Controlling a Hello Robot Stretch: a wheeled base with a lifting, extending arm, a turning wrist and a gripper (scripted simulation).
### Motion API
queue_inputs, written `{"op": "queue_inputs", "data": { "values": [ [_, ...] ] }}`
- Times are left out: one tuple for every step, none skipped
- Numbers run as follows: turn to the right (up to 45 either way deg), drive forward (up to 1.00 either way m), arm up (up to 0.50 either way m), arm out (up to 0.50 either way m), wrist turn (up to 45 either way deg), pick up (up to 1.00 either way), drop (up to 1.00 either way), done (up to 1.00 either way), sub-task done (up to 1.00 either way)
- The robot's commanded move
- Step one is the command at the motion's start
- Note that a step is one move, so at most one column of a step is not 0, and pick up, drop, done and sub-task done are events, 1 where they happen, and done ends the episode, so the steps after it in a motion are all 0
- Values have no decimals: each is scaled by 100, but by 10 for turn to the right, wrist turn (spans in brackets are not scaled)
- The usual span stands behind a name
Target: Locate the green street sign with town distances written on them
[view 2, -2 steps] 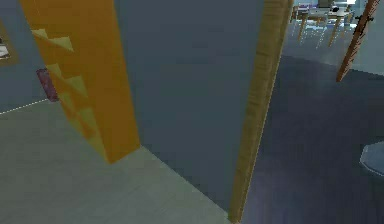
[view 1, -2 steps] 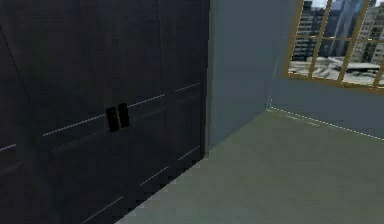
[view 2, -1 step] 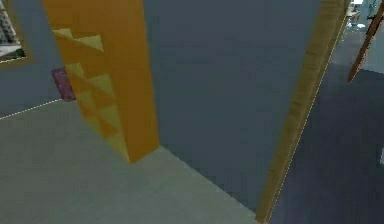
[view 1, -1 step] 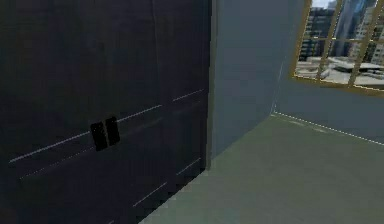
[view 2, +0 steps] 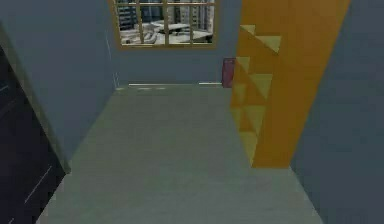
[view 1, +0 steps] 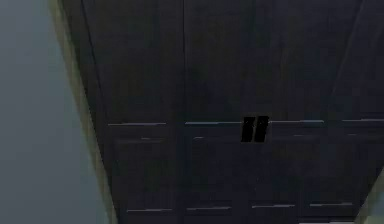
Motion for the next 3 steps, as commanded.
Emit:
{"op": "queue_inputs", "data": {
  "values": [
    [-450, 0, 0, 0, 0, 0, 0, 0, 0],
    [-270, 0, 0, 0, 0, 0, 0, 0, 0],
    [0, 15, 0, 0, 0, 0, 0, 0, 0]
  ]
}}
